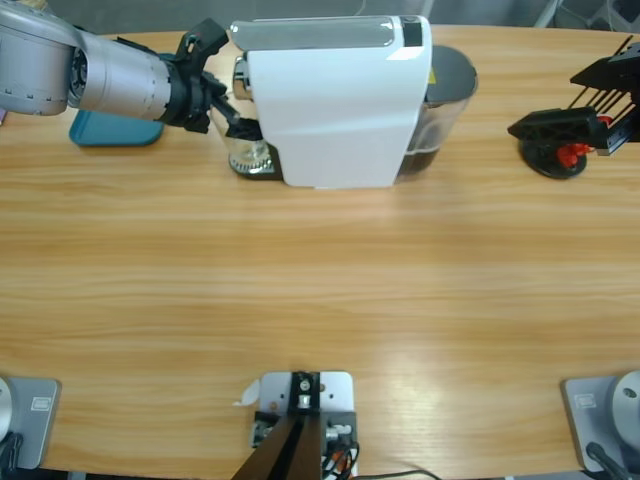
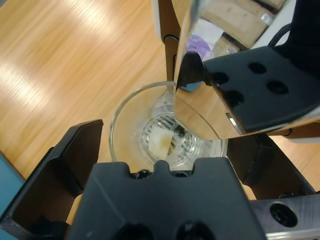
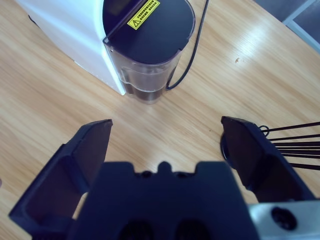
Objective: Pour coffee
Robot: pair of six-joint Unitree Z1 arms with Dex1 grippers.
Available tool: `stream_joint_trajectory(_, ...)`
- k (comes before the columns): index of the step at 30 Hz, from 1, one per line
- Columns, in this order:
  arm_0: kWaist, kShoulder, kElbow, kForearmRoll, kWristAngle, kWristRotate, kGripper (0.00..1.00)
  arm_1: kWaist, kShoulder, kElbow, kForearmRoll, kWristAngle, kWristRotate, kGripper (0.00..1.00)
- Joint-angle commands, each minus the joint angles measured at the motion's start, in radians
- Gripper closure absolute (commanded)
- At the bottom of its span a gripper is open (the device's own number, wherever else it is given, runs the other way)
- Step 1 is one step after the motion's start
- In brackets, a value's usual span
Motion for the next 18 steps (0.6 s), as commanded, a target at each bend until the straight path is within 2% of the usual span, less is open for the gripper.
stream_joint_trajectory(1, -0.008, -0.079, 0.037, 0.012, -0.008, -0.037, 0.0, -0.009, 0.005, 0.041, -0.012, 0.021, -0.013, 0.0)
stream_joint_trajectory(10, -0.008, -0.158, 0.068, 0.025, -0.035, -0.058, 0.0, -0.007, 0.001, 0.044, -0.014, 0.022, -0.017, 0.0)
stream_joint_trajectory(18, -0.04, -0.342, 0.171, 0.154, -0.038, -0.059, 0.0, -0.007, 0.007, 0.014, -0.017, 0.035, -0.016, 0.0)
